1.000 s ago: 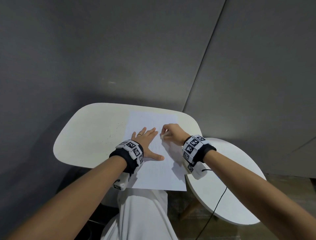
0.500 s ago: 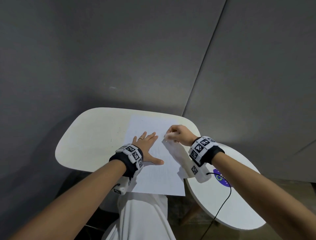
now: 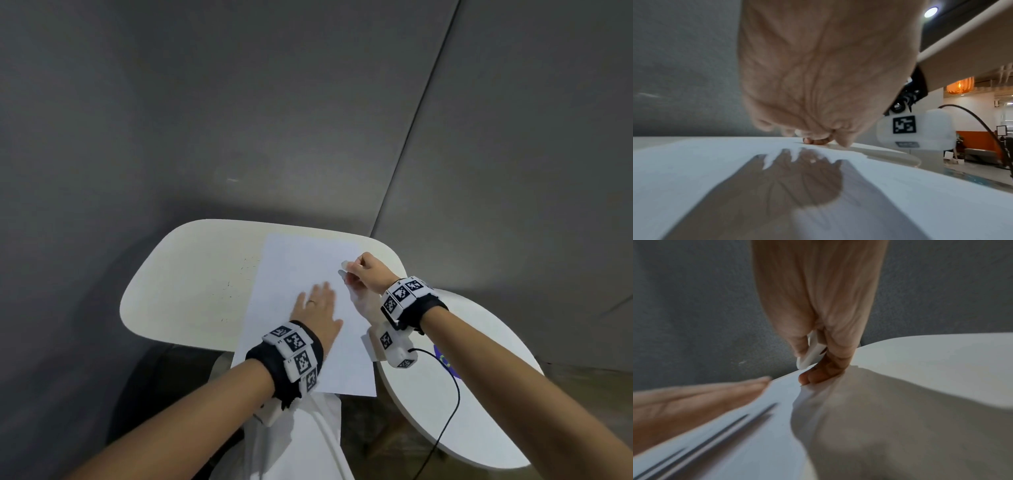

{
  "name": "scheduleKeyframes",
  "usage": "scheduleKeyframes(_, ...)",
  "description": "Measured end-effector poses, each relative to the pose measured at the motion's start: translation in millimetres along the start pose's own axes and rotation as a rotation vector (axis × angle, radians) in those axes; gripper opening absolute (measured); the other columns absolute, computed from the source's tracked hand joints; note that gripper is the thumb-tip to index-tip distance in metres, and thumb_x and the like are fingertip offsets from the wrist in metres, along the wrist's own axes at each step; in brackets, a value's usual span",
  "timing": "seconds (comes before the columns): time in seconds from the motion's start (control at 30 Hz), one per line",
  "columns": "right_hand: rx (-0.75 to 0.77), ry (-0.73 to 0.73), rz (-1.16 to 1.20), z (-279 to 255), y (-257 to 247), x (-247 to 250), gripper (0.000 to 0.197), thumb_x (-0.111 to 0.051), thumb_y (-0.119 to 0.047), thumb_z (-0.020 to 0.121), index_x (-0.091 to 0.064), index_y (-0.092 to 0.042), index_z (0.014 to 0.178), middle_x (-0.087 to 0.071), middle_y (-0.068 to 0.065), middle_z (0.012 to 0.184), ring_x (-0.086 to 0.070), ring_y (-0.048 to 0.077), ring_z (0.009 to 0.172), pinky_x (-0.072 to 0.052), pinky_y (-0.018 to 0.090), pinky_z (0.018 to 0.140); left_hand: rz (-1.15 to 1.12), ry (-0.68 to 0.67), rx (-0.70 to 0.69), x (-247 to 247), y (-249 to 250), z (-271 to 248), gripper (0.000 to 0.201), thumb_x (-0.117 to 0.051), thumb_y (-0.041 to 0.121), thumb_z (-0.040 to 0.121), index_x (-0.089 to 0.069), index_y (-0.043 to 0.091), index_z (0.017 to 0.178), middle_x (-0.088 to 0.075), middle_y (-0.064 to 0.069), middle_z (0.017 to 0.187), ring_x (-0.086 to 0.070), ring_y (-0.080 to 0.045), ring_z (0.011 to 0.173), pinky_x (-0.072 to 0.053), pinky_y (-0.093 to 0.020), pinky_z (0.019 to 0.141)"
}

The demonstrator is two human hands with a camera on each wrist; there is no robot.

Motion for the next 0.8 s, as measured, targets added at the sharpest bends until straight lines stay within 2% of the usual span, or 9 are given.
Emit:
scheduleKeyframes(0.07,0.018,-0.018,-0.013,2,2,0,0.036,-0.054,-0.024,0.092,-0.055,-0.005,0.061,-0.068,0.012,0.069,-0.061,0.014,0.057,-0.05,0.032,0.073,-0.05,-0.029,-0.311,2,7,-5,0.057,-0.018,0.035,0.106,0.004,0.016,0.154,0.012,-0.001,0.161,0.012,-0.023,0.148,0.003,-0.044,0.119)
scheduleKeyframes(0.13,0.002,-0.03,-0.013,4,7,-1,0.031,-0.056,-0.03,0.09,-0.057,-0.004,0.073,-0.07,0.009,0.071,-0.064,0.015,0.063,-0.052,0.037,0.079,-0.045,-0.062,-0.413,0,4,-6,0.055,-0.019,0.036,0.106,0.001,0.02,0.155,0.011,0.0,0.161,0.012,-0.024,0.148,0.001,-0.044,0.119)
scheduleKeyframes(0.2,-0.02,-0.017,0.008,7,14,-2,0.025,-0.058,-0.034,0.087,-0.048,-0.013,0.079,-0.071,0.012,0.082,-0.065,0.023,0.077,-0.051,0.041,0.085,-0.059,-0.012,-0.094,-3,-9,3,0.061,-0.027,0.035,0.105,0.002,0.012,0.154,0.011,-0.007,0.161,0.005,-0.03,0.148,-0.007,-0.043,0.119)
scheduleKeyframes(0.27,-0.012,0.004,0.004,2,11,-2,0.025,-0.061,-0.034,0.086,-0.044,-0.018,0.078,-0.069,0.014,0.089,-0.063,0.024,0.083,-0.05,0.039,0.086,-0.15,-0.069,0.341,4,-25,10,0.07,-0.034,0.031,0.104,0.001,-0.012,0.147,-0.003,-0.021,0.159,-0.013,-0.038,0.146,-0.018,-0.043,0.116)
scheduleKeyframes(0.33,0.022,0.002,0.025,-5,3,0,0.024,-0.063,-0.029,0.086,-0.045,-0.016,0.079,-0.067,0.011,0.083,-0.061,0.021,0.077,-0.05,0.036,0.081,-0.116,-0.145,0.437,23,-40,8,0.061,-0.031,0.03,0.105,-0.019,-0.017,0.143,-0.023,-0.027,0.153,-0.026,-0.041,0.14,-0.025,-0.046,0.113)
scheduleKeyframes(0.43,0.127,-0.129,0.018,-15,-7,-3,0.021,-0.067,-0.016,0.083,-0.047,-0.012,0.078,-0.064,0.005,0.068,-0.059,0.015,0.06,-0.048,0.025,0.064,-0.068,-0.04,0.19,40,-67,8,0.07,-0.042,0.051,0.097,-0.031,0.001,0.145,-0.025,-0.017,0.153,-0.023,-0.031,0.142,-0.023,-0.042,0.114)
scheduleKeyframes(0.53,0.198,-0.335,-0.101,-28,-19,-15,0.012,-0.066,-0.008,0.08,-0.055,-0.01,0.081,-0.067,0.003,0.071,-0.054,0.013,0.053,-0.044,0.019,0.057,-0.071,-0.073,-0.09,36,-84,7,0.1,-0.054,0.064,0.085,-0.009,0.005,0.153,-0.002,-0.007,0.162,-0.004,-0.022,0.149,-0.011,-0.04,0.119)
scheduleKeyframes(0.7,0.316,-0.247,-0.323,-34,-32,-32,0.018,-0.061,0.0,0.077,-0.053,-0.014,0.071,-0.071,0.011,0.096,-0.063,0.013,0.078,-0.05,0.021,0.071,-0.152,-0.075,-0.179,18,-97,10,0.114,-0.06,0.066,0.08,0.005,0.009,0.154,0.012,-0.002,0.162,0.007,-0.018,0.149,-0.003,-0.033,0.119)
scheduleKeyframes(0.8,0.329,-0.394,-0.458,-35,-37,-32,0.02,-0.064,0.002,0.075,-0.053,-0.015,0.07,-0.071,0.008,0.094,-0.06,0.004,0.074,-0.041,0.003,0.064,-0.167,-0.045,-0.177,16,-96,7,0.113,-0.063,0.064,0.079,0.002,0.009,0.154,0.009,-0.002,0.162,0.006,-0.018,0.149,-0.002,-0.03,0.118)
Point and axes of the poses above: each hand's wrist, its own z-axis towards the middle knuckle, its own x-axis out of the back of the hand, y = z × x, the point moved 1 cm from there along z, towards the middle knuckle
